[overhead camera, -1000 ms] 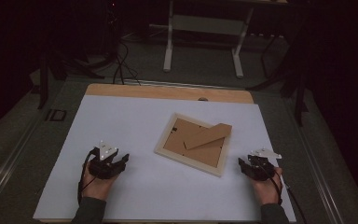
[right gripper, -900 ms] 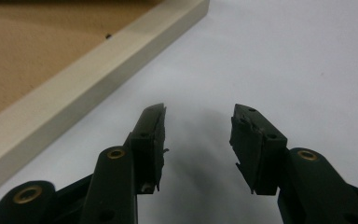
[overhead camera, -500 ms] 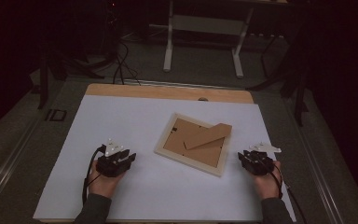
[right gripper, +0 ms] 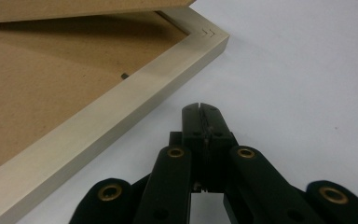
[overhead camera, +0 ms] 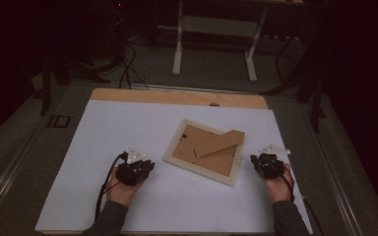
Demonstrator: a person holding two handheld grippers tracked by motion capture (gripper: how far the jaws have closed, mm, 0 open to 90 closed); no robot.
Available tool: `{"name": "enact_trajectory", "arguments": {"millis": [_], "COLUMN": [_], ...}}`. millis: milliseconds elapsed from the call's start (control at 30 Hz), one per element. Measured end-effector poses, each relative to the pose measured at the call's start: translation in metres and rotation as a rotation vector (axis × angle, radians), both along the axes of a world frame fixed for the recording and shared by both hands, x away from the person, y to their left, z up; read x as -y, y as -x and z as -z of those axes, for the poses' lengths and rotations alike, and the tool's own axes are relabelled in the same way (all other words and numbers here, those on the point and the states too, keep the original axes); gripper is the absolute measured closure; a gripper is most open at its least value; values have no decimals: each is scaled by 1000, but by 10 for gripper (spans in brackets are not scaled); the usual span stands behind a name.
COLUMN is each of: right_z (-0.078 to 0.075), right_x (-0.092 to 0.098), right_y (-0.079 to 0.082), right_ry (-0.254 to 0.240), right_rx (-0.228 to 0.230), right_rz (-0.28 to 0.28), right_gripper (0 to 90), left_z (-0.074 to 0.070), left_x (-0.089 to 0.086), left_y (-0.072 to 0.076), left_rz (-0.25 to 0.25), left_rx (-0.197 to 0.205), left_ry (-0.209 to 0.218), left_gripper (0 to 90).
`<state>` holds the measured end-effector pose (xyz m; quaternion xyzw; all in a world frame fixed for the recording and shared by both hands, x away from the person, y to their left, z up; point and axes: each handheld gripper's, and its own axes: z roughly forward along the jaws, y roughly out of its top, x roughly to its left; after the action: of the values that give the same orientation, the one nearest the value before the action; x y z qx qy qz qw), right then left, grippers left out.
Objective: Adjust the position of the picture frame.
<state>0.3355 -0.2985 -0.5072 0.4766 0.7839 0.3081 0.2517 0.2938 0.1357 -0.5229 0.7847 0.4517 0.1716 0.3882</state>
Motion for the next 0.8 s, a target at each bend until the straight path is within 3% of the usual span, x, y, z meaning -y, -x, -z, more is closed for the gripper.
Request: {"name": "enact_trajectory", "arguments": {"millis": [167,367,800], "right_z": [2,4,15], "right_x": [-2,-6,-23], "right_y": [-7,-9,-7], "right_ry": [-21,-43,-7], "right_rx": [-14,-32,-88], "right_rz": [-2,-27,-93], "right_gripper": [896,897,897], "left_z": [6,7,14], "left_x": [11,24,39], "left_y": [-8,-13,-24], "left_rz": [21,43,36], "left_rx": [-33,-42,-67], "left_ry": [17,-4,-23], "left_gripper": [899,900,900]}}
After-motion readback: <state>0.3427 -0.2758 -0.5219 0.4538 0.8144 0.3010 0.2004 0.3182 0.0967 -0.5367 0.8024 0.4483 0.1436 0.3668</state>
